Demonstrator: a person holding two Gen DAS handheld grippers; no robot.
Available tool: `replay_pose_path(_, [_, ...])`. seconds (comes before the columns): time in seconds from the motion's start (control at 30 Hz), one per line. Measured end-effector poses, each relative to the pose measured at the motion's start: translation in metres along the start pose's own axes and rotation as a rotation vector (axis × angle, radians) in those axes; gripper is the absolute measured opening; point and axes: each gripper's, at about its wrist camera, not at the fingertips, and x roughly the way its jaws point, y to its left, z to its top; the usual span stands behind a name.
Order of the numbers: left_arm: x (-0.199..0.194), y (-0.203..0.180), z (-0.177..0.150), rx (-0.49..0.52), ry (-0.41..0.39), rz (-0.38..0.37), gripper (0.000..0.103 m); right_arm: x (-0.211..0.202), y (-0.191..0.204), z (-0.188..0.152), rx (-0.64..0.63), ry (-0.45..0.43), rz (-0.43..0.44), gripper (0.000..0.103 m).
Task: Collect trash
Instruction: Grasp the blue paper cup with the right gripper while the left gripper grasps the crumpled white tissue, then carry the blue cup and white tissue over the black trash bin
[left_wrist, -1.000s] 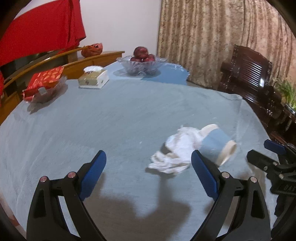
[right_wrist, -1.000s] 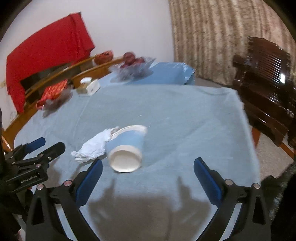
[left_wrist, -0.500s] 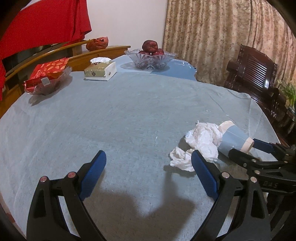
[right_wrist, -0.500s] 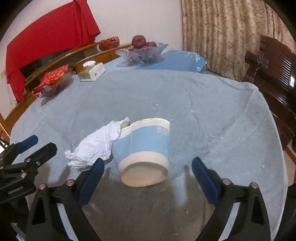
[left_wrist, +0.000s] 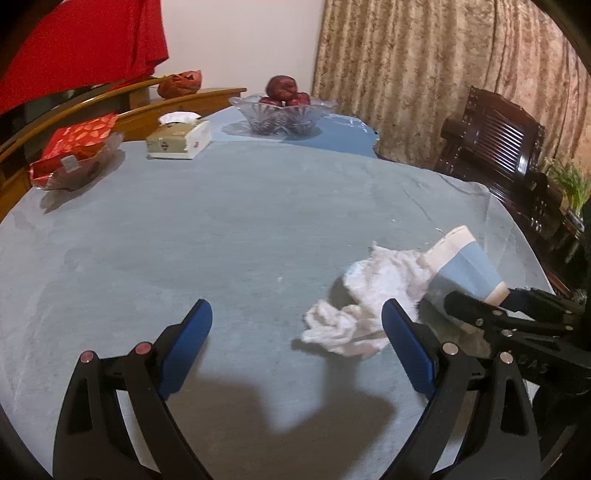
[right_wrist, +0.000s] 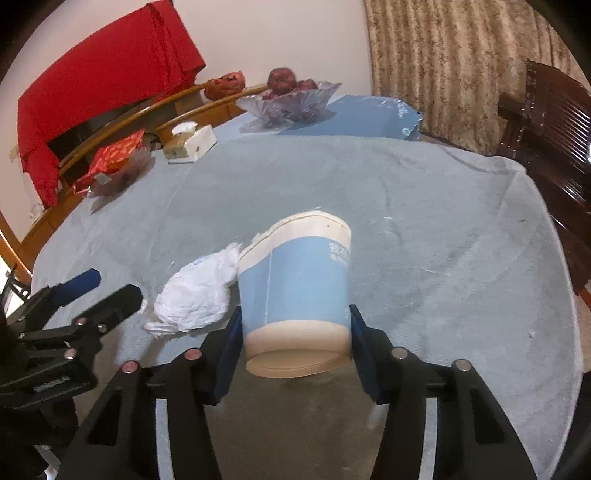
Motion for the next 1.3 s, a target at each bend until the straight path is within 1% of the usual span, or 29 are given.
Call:
replay_pose_path(0.27, [0.027,-0.027,0.001,0.014,0.069,-0.040,0.090,-0.019,-0.032,-0.003,0.054,-0.024,-0.045,0.054])
replay_pose_path(0.43, [0.042,-0.037,0.004,0.010,0.122,-0.052,0.089,-0.025,-0.039,-0.005,0.061,-0.031,-0.050,0.054])
replay_pose_path(0.47, [0.046,-0.039,0.004,0.013,0.139,-0.054,0.086,-0.026,-0.039,-0.006,0.060,-0.032,-0.050,0.054])
replay_pose_path(0.5, [0.048,-0.041,0.002,0.018,0.151,-0.058,0.073,-0.028,-0.039,-0.006,0.061,-0.034,-0.050,0.054])
replay_pose_path(0.53, [0.050,-0.044,0.002,0.026,0.166,-0.059,0.065,-0.029,-0.040,-0.007,0.064,-0.035,-0.048,0.054])
replay_pose_path(0.57, [0.050,-0.045,0.002,0.032,0.166,-0.052,0.062,-0.030,-0.040,-0.008,0.067,-0.036,-0.047,0.054])
replay_pose_path(0.63, [0.049,-0.046,0.003,0.037,0.162,-0.070,0.042,-0.033,-0.041,-0.008,0.073,-0.039,-0.044,0.054])
replay_pose_path(0.7, [0.047,-0.047,0.003,0.034,0.161,-0.075,0.031,-0.036,-0.041,-0.009,0.080,-0.045,-0.042,0.054])
replay_pose_path(0.73, [0.046,-0.046,0.002,0.029,0.159,-0.073,0.028,-0.038,-0.042,-0.009,0.083,-0.048,-0.040,0.054])
replay_pose_path(0.93, [0.027,-0.051,0.003,0.031,0.115,-0.064,0.024,-0.054,-0.043,-0.009,0.093,-0.069,-0.029,0.054])
replay_pose_path(1.2, [-0.011,-0.071,0.007,0.059,0.064,-0.044,0.024,-0.080,-0.043,-0.010,0.101,-0.104,-0.030,0.054])
replay_pose_path(1.3, [-0.026,-0.078,0.005,0.053,0.048,-0.050,0.024,-0.093,-0.044,-0.011,0.105,-0.120,-0.033,0.054])
